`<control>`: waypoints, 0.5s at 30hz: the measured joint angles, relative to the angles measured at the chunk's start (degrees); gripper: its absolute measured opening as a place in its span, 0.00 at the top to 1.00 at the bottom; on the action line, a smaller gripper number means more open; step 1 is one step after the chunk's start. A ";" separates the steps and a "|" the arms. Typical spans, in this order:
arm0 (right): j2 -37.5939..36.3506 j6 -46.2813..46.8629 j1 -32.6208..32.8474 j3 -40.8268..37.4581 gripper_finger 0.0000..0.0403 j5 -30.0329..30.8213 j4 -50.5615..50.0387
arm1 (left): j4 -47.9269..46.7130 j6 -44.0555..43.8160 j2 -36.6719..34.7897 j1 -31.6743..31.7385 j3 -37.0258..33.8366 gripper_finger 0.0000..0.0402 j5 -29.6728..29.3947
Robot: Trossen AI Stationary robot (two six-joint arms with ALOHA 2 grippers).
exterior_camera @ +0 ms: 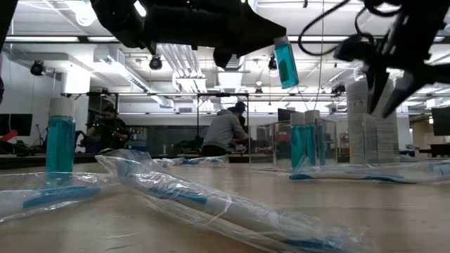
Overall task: Pick & Place toothbrushing station
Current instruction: Put the blue mouthwash into the middle section of the transparent organizer
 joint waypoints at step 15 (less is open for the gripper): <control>0.04 7.94 -0.15 -20.55 0.76 0.95 41.99 | 0.01 -0.39 -0.01 -0.09 0.00 0.74 0.07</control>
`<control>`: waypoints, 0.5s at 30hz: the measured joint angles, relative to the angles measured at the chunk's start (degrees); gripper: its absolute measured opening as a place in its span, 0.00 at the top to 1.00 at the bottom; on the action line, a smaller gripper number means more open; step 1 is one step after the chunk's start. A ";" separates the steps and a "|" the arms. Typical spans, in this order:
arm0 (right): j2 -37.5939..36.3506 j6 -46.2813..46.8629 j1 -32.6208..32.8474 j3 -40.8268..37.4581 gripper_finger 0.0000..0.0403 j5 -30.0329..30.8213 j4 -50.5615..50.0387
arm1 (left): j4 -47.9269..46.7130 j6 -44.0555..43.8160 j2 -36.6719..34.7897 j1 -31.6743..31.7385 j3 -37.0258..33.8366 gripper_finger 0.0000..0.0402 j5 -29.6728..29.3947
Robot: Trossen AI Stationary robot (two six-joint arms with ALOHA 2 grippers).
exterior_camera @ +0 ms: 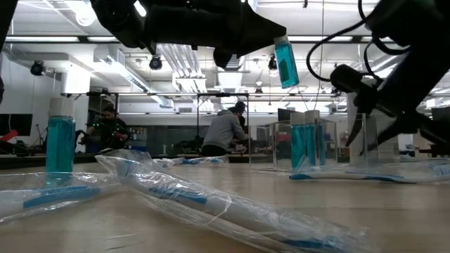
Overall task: Pick & Place toothbrushing station
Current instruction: Put the blue mouthwash into the middle section of the transparent organizer
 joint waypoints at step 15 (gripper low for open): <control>0.23 -6.09 -0.02 -2.55 0.76 -0.35 15.01 | 0.00 -0.24 0.00 0.00 0.04 0.74 -0.02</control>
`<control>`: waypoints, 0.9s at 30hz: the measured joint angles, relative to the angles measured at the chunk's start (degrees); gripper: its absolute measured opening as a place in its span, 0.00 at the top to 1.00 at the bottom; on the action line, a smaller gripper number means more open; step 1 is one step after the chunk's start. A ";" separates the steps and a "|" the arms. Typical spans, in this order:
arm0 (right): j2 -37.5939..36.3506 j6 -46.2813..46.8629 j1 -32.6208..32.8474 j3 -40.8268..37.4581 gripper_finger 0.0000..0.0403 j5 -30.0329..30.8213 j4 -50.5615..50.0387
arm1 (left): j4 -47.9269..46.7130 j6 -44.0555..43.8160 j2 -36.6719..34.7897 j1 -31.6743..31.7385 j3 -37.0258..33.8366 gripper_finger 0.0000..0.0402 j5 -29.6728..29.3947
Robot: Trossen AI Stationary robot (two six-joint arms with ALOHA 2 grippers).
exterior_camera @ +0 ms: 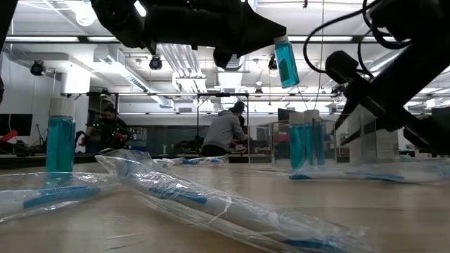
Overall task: Pick & Place toothbrushing station
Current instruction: Put the blue mouthwash into the middle section of the transparent organizer
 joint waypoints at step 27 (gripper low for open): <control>10.82 -5.11 0.08 0.43 0.76 -0.28 23.04 | -0.07 0.00 -0.04 0.00 -0.04 0.74 -0.02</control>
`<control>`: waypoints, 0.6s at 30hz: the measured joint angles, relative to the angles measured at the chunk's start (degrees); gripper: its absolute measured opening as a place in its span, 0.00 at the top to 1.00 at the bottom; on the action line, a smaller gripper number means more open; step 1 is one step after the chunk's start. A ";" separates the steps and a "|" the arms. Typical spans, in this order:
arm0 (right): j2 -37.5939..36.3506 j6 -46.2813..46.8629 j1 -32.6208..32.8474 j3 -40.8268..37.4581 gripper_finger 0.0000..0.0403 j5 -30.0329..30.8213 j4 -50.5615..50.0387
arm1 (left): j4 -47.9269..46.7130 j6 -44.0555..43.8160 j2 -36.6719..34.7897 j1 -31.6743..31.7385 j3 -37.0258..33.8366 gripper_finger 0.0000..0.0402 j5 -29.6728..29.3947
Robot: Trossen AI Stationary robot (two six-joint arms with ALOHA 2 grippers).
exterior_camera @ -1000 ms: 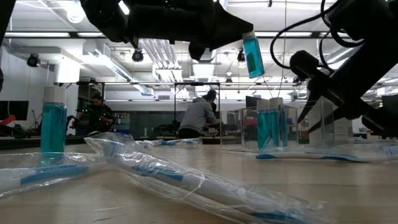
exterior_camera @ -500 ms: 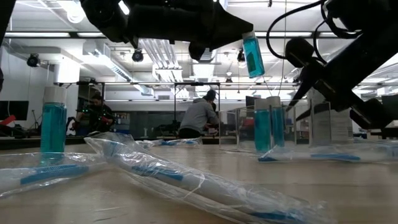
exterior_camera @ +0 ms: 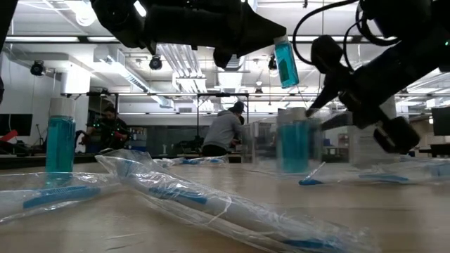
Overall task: Pick & Place toothbrushing station
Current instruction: Put the blue mouthwash into the middle section of the transparent organizer
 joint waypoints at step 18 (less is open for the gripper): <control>9.34 -2.51 -0.37 -1.06 0.76 4.57 16.72 | -0.26 0.15 -0.04 0.00 -0.07 0.74 0.00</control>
